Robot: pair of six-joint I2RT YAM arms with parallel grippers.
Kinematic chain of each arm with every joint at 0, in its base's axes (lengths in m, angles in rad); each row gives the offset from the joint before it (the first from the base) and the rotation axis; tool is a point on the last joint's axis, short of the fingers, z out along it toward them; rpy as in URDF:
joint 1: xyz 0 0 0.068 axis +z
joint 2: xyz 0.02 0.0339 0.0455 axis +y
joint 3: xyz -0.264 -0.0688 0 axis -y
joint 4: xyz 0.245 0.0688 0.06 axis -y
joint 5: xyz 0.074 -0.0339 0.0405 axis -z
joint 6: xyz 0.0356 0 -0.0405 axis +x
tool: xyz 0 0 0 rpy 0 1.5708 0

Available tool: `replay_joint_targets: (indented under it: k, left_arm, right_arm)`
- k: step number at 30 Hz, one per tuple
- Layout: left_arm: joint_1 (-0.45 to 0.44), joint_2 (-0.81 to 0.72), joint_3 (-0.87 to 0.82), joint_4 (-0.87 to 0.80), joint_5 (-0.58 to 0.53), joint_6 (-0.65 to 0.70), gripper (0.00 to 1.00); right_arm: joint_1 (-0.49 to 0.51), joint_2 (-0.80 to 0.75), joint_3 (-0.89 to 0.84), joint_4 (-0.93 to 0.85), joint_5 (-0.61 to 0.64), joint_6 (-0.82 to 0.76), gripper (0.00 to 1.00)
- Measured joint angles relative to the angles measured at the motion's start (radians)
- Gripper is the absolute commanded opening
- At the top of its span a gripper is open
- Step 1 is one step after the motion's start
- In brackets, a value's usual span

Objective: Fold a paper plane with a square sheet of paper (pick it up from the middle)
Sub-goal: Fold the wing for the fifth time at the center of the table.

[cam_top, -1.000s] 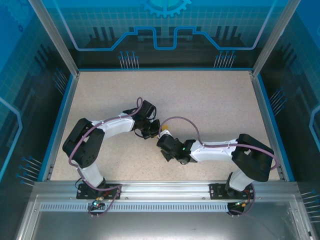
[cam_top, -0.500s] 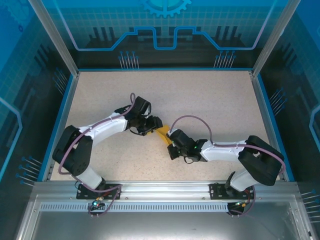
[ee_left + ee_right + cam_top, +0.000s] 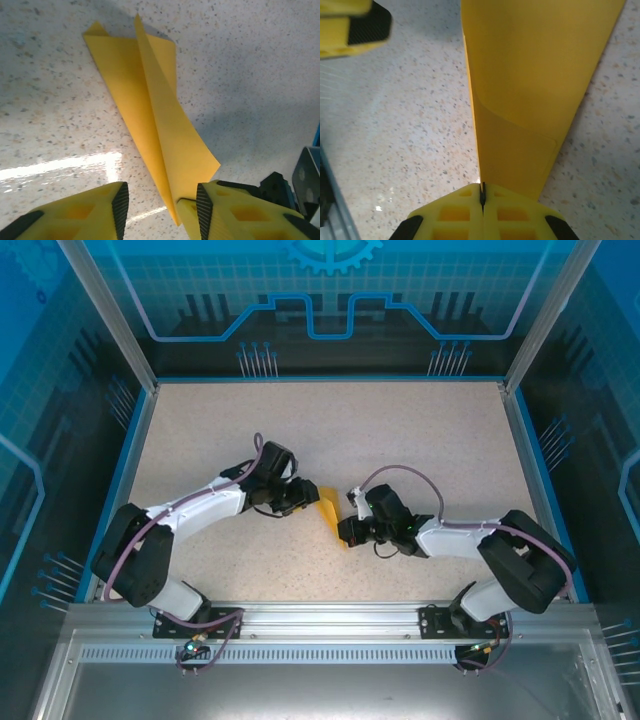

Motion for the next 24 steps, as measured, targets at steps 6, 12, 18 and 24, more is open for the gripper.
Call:
replay_joint_targets:
  k: [6,12,18,24]
  left_arm:
    - [0.0,0.0,-0.055,0.12,0.057,-0.012,0.38]
    - [0.0,0.002,-0.105,0.224,0.097,-0.043,0.37]
    - [-0.002,0.022,-0.114,0.289,0.127,-0.049,0.37]
    - [-0.011,0.053,-0.114,0.349,0.148,-0.049,0.37]
  right_arm:
    - [-0.042,0.079,0.001,0.066,-0.112,0.043,0.04]
    - [-0.074,0.148,0.001,0.132,-0.192,0.091,0.03]
    - [-0.108,0.215,0.0,0.227,-0.274,0.147,0.03]
    - [-0.149,0.27,-0.008,0.306,-0.335,0.206,0.04]
